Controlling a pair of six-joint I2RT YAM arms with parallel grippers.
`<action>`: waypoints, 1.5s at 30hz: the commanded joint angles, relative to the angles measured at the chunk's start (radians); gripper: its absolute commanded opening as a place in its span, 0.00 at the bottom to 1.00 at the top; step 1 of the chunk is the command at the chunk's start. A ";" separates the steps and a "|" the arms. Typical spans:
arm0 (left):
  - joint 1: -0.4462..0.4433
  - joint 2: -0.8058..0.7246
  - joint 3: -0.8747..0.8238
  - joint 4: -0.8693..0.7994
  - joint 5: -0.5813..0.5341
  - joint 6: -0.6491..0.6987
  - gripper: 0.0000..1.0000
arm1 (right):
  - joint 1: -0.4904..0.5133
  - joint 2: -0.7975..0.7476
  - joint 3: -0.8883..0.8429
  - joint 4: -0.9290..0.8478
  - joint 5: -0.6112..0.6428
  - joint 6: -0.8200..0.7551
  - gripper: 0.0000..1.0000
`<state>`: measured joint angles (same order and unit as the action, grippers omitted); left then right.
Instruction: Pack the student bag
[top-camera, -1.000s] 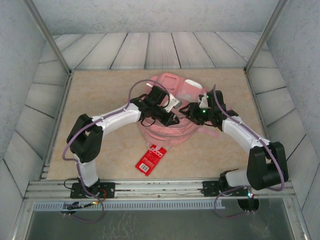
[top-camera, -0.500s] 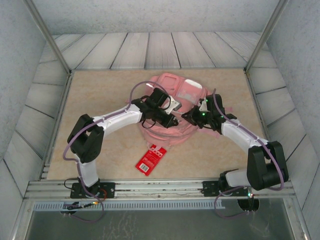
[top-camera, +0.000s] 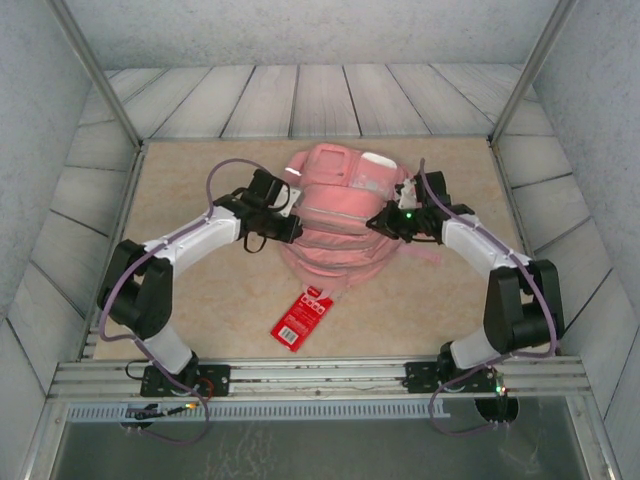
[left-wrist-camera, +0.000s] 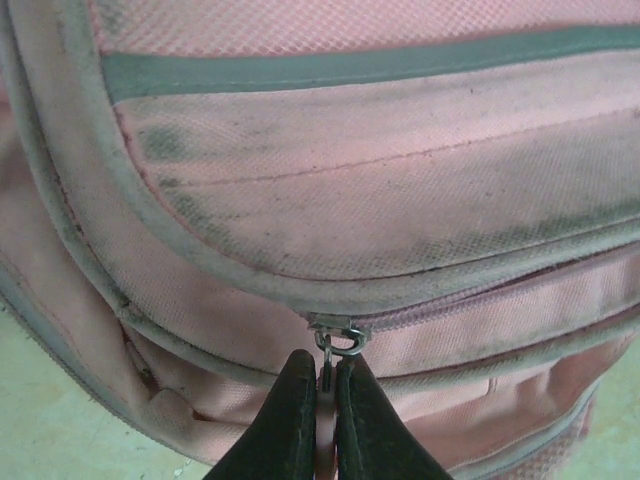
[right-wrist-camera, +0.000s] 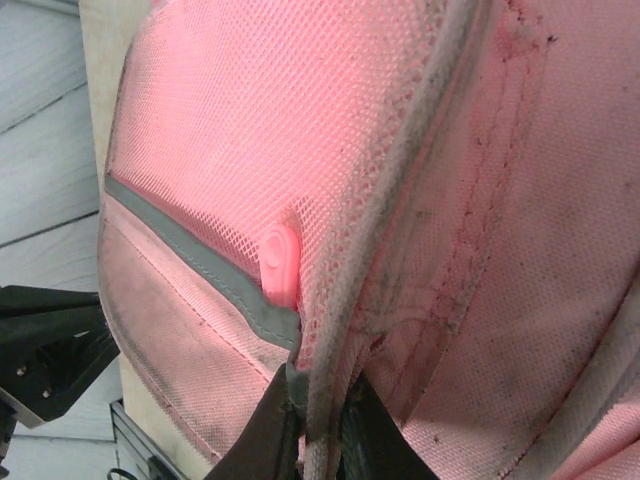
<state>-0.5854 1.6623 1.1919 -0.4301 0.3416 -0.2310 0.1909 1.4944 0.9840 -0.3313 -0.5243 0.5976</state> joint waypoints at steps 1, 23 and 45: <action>0.004 -0.060 0.025 -0.114 -0.019 0.052 0.00 | -0.014 0.074 0.102 -0.034 0.038 -0.120 0.00; -0.189 -0.043 -0.002 0.127 0.148 -0.077 0.00 | -0.014 0.240 0.421 -0.199 0.060 -0.202 0.51; -0.241 0.123 0.134 0.152 0.218 -0.025 0.00 | 0.063 0.168 0.135 0.066 -0.184 0.013 0.30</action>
<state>-0.8051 1.8072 1.3357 -0.3061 0.5018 -0.2867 0.2420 1.6314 1.1061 -0.3328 -0.6632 0.5724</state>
